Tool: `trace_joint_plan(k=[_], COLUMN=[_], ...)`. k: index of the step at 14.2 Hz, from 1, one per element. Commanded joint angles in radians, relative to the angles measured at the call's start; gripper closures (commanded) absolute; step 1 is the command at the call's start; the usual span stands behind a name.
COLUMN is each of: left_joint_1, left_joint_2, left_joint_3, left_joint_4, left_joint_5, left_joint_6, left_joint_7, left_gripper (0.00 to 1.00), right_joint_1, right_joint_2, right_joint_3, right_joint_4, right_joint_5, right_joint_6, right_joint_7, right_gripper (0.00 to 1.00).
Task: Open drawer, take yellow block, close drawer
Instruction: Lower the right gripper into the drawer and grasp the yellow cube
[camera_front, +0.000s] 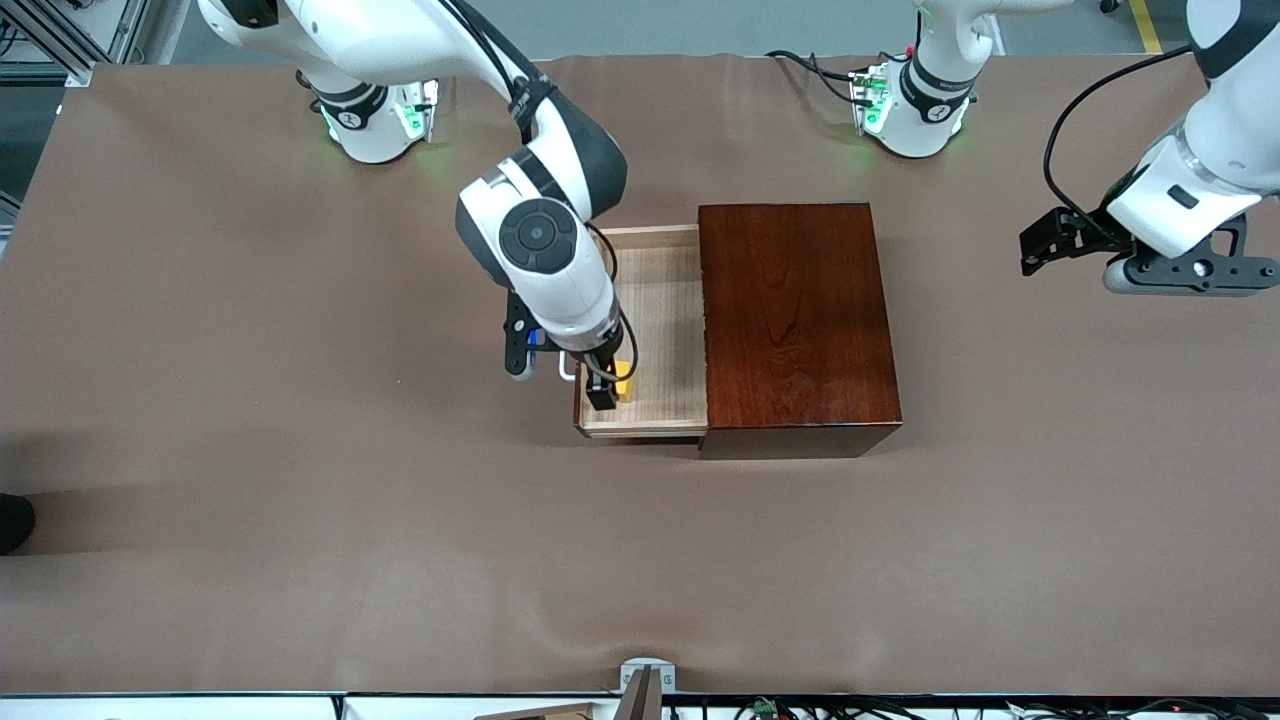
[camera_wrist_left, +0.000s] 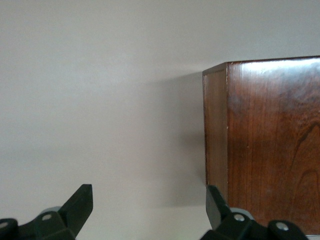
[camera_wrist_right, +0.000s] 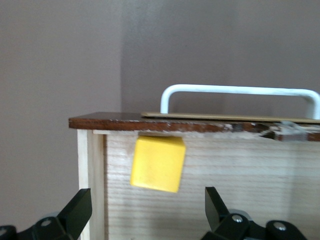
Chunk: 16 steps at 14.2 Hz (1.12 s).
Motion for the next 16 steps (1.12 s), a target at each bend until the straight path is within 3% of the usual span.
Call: trace_joint_plan(k=[1, 4, 12, 13, 14, 16], left_joint_1=[-0.002, 0.003, 0.013, 0.013, 0.016, 0.015], left_joint_2=[0.060, 0.049, 0.045, 0.043, 0.043, 0.035], left_joint_3=[-0.004, -0.003, -0.010, -0.010, -0.009, -0.009], left_joint_4=[0.131, 0.148, 0.145, 0.144, 0.142, 0.132], left_joint_5=[0.018, 0.016, 0.029, 0.015, 0.010, -0.001], left_joint_6=[-0.089, -0.141, -0.126, -0.109, -0.105, -0.105], left_joint_7=[0.018, 0.018, 0.056, 0.059, 0.059, 0.058], left_gripper=[0.00, 0.00, 0.00, 0.00, 0.00, 0.00], right_joint_1=[-0.002, -0.001, 0.004, 0.004, 0.004, 0.002], right_joint_2=[0.024, 0.033, 0.045, 0.044, 0.044, 0.042], right_joint_3=[0.004, 0.004, 0.004, 0.005, 0.005, 0.007], right_joint_4=[-0.006, -0.043, -0.088, -0.088, -0.085, -0.080], right_joint_5=[-0.015, -0.015, -0.011, -0.008, -0.003, 0.003], right_joint_6=[0.038, 0.078, 0.115, 0.117, 0.117, 0.117], right_joint_7=[0.011, 0.011, 0.011, 0.011, 0.009, 0.008], right_gripper=[0.00, 0.00, 0.00, 0.07, 0.28, 0.61])
